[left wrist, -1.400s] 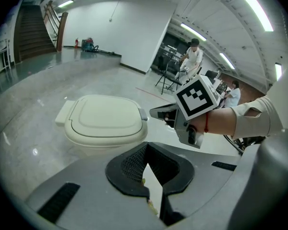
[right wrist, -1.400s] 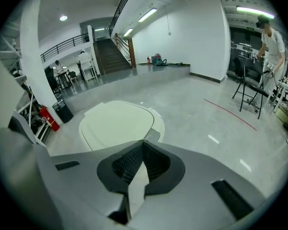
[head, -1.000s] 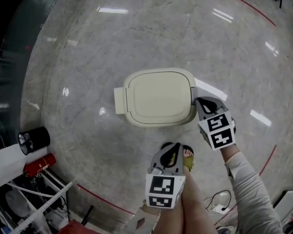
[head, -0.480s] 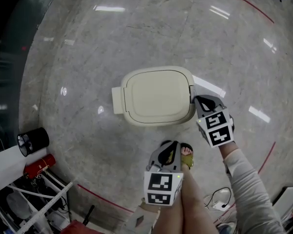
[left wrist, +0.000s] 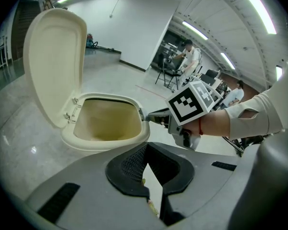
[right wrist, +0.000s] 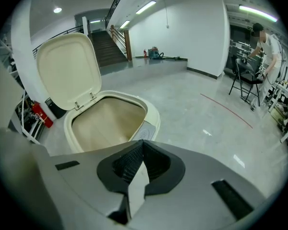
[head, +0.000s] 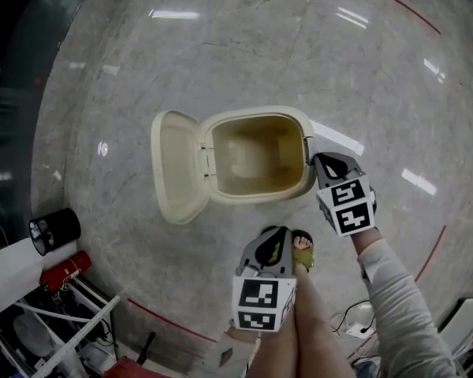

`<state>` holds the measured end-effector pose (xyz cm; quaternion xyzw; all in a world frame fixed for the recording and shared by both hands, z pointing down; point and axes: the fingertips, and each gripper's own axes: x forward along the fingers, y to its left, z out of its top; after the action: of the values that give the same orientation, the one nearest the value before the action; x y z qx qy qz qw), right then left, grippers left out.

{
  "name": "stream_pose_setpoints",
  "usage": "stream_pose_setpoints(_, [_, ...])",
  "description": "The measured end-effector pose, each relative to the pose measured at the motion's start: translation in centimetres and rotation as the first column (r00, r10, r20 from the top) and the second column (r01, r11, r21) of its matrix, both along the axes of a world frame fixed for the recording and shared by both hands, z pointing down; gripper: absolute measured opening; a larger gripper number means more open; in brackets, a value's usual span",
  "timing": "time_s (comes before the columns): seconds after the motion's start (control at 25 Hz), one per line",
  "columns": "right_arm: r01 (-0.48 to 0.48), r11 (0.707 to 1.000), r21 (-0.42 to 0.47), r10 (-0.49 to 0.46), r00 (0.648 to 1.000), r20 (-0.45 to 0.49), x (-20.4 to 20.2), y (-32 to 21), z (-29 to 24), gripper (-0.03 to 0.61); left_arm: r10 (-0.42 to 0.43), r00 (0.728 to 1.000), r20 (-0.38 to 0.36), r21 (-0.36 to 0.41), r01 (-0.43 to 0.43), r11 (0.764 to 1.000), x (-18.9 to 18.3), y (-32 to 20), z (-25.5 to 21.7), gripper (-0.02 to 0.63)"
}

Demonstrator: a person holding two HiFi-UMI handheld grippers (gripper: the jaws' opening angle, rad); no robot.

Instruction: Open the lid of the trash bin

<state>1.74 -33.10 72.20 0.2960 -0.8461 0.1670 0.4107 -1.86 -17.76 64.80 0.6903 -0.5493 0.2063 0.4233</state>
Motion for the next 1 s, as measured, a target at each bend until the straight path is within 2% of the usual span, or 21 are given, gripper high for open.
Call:
stream_pose_setpoints(0.76, [0.027, 1.0, 0.003, -0.027, 0.997, -0.07, -0.4, 0.1, -0.4, -0.002, -0.018, 1.0, 0.006, 0.019, 0.018, 1.0, -1.2, -0.2, -1.1, 0.005])
stream_pose_setpoints(1.0, [0.005, 1.0, -0.003, -0.005, 0.999, -0.034, -0.8, 0.4, -1.9, -0.002, -0.009, 1.0, 0.009, 0.027, 0.009, 1.0, -1.1, -0.2, -1.8, 0.005])
